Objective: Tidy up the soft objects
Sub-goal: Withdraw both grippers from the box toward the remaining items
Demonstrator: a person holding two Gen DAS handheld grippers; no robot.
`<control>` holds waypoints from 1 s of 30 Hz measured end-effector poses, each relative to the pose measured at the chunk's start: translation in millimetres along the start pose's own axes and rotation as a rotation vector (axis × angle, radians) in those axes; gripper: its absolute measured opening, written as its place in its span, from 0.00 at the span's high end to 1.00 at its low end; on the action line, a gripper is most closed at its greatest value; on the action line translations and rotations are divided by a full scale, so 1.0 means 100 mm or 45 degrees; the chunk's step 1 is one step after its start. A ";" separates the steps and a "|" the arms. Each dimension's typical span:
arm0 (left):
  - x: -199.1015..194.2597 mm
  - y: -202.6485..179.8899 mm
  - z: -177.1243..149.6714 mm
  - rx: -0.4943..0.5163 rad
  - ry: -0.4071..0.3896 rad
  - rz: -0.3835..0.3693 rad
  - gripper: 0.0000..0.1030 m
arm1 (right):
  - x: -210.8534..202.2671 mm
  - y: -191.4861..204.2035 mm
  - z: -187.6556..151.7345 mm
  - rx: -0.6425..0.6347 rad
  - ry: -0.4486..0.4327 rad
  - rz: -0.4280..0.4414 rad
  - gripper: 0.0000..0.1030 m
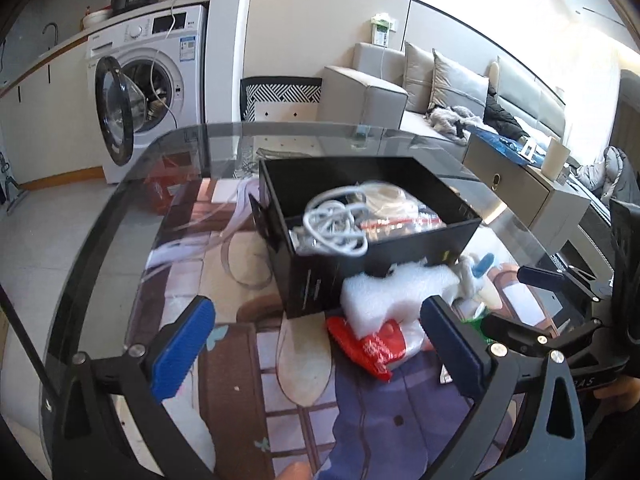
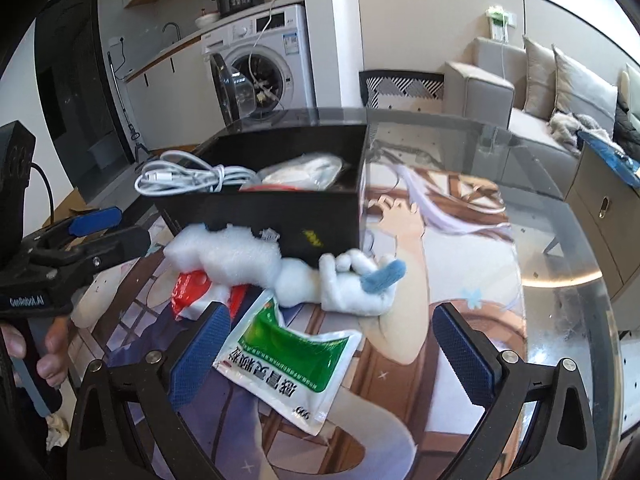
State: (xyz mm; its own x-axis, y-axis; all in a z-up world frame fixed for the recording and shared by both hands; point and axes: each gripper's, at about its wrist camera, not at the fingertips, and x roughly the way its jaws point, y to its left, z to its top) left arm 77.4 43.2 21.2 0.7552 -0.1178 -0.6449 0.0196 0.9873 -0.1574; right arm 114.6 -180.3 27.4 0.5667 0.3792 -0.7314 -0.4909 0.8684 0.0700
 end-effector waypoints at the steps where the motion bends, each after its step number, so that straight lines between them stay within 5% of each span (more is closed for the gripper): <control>1: -0.01 0.00 -0.02 -0.001 0.002 -0.002 0.00 | 0.01 0.01 -0.01 -0.001 0.010 0.004 0.01; 19: 0.00 0.02 -0.04 -0.011 0.021 -0.011 0.00 | 0.33 0.31 -0.13 -0.039 0.165 -0.067 0.01; 30: 0.02 0.00 -0.06 -0.009 0.033 -0.009 0.00 | 0.31 0.12 -0.12 -0.043 0.213 -0.046 0.01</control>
State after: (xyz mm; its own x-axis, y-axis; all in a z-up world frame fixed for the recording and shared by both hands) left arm 75.3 42.5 15.4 0.7376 -0.1274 -0.6632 0.0202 0.9858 -0.1669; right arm 118.3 -161.5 -3.0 0.4674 0.2871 -0.8361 -0.4960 0.8681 0.0209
